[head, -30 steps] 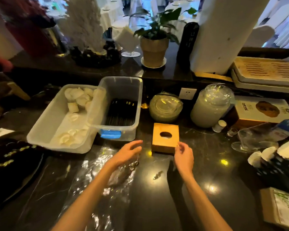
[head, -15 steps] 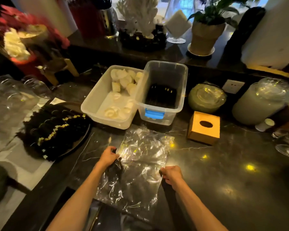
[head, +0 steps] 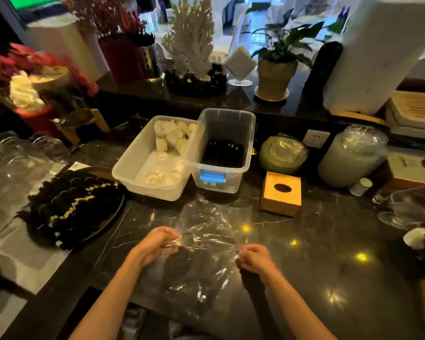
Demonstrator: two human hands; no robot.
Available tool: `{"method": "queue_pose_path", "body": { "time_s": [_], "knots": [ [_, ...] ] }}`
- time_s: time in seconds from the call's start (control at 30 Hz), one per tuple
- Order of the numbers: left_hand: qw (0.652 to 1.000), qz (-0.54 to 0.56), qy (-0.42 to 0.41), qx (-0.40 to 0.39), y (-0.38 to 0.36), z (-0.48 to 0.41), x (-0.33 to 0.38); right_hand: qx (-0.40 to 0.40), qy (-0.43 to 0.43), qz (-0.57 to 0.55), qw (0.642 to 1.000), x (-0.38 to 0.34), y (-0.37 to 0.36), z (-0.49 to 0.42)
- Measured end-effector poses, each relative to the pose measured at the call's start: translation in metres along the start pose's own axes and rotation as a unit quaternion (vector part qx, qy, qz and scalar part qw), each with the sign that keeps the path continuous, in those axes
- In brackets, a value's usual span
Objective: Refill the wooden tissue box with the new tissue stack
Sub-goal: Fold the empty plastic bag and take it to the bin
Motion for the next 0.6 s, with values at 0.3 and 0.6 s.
{"method": "queue_pose_path", "body": {
  "time_s": [0.3, 0.6],
  "knots": [
    [0.979, -0.051, -0.066, -0.187, -0.187, -0.027, 0.072, -0.025, 0.094, -0.125, 0.987, -0.024, 0.228, 0.05],
    [0.953, 0.075, -0.147, -0.254, -0.266, -0.021, 0.213, -0.09, 0.227, -0.111, 0.963, -0.133, 0.318, 0.148]
  ]
}}
Point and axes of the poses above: each hand's wrist, its own z-axis away from the middle knuckle, its own y-axis out of the back of the hand, x = y × z, the point moved 7 cm from there along -z, towards the middle knuckle, and after that the axes turned 14 degrees about -y, right-handed, at the moved point
